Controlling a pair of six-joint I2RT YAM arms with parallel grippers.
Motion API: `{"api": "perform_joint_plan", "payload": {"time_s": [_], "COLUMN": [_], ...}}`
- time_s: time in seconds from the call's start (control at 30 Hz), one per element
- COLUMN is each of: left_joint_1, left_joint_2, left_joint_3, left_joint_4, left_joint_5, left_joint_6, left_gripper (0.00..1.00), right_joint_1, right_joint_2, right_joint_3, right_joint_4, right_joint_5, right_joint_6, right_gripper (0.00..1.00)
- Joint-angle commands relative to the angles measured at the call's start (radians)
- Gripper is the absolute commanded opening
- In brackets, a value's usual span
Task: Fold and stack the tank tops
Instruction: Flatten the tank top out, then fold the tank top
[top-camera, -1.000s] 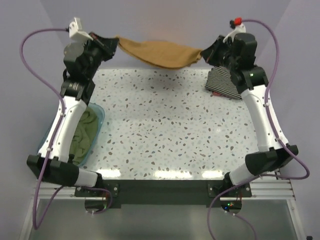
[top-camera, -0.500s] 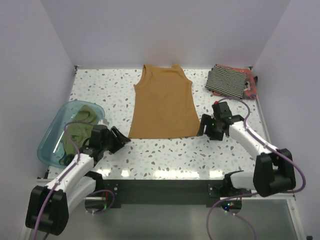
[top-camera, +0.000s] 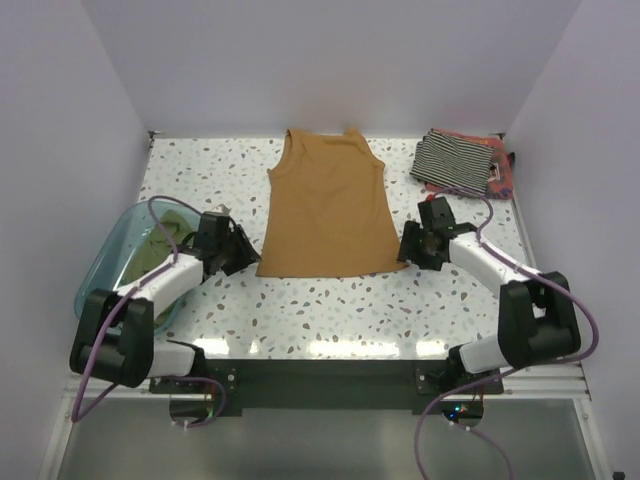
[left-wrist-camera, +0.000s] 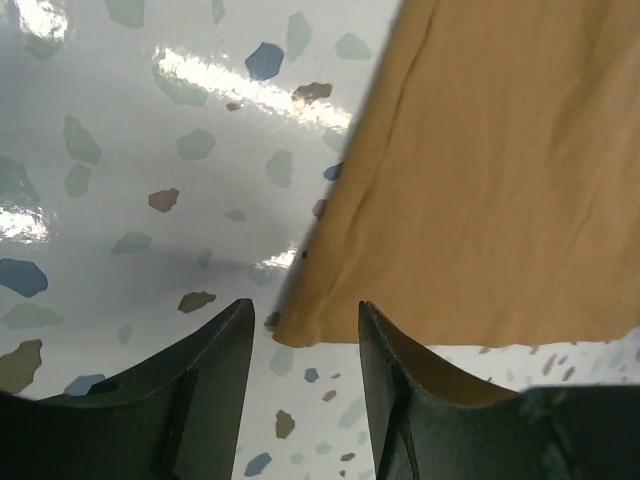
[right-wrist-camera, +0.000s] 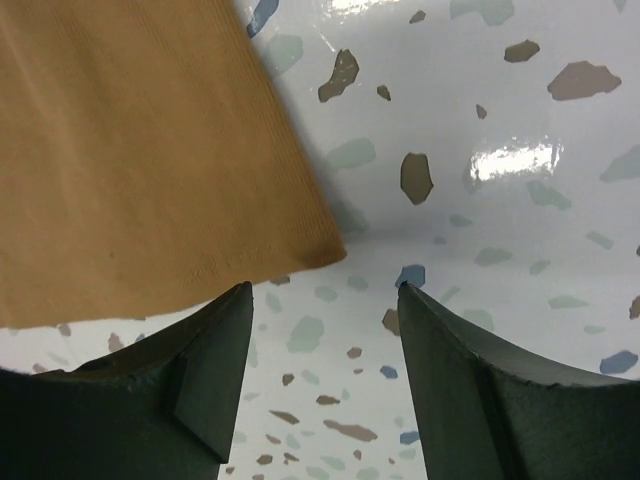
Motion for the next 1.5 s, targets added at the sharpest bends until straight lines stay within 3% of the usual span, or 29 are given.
{"api": "perform_joint_plan", "payload": {"time_s": [0.0, 0.17, 0.53, 0.73, 0.83, 1.03, 1.2, 1.33, 1.43, 1.47], "left_joint_1": [-0.023, -0.055, -0.140, -0.161, -0.161, -0.161, -0.161, -0.161, -0.161, -0.161], "left_joint_2": [0.071, 0.106, 0.185, 0.218, 0.206, 0.102, 0.047, 0.045, 0.027, 0.014], "left_joint_3": [0.039, 0.019, 0.056, 0.093, 0.096, 0.064, 0.033, 0.019, 0.024, 0.027], "left_joint_4": [0.029, 0.061, 0.026, -0.029, -0.049, -0.103, -0.109, -0.100, -0.106, -0.112], "left_joint_5": [-0.040, -0.043, -0.142, -0.202, -0.224, -0.250, -0.235, -0.214, -0.207, -0.205], "left_joint_6": [0.078, 0.081, 0.097, 0.097, 0.086, 0.042, 0.014, 0.011, 0.008, 0.011], "left_gripper": [0.51, 0.53, 0.47, 0.24, 0.02, 0.00, 0.00, 0.00, 0.00, 0.00], "right_joint_1": [0.003, 0.002, 0.003, 0.003, 0.003, 0.017, 0.049, 0.079, 0.082, 0.082], "right_joint_2": [0.062, 0.119, 0.110, 0.092, 0.078, 0.089, 0.112, 0.092, 0.072, 0.032], "right_joint_3": [0.040, 0.015, -0.075, -0.104, -0.129, -0.137, -0.136, -0.143, -0.137, -0.132], "right_joint_4": [0.121, 0.164, 0.207, 0.203, 0.218, 0.238, 0.240, 0.229, 0.185, 0.165], "right_joint_5": [0.035, 0.031, 0.037, 0.028, 0.014, -0.014, -0.023, -0.011, 0.008, 0.018], "right_joint_6": [-0.018, -0.001, 0.033, 0.031, 0.037, 0.060, 0.082, 0.106, 0.111, 0.111], "right_gripper": [0.63, 0.54, 0.50, 0.51, 0.52, 0.51, 0.33, 0.28, 0.04, 0.00]}}
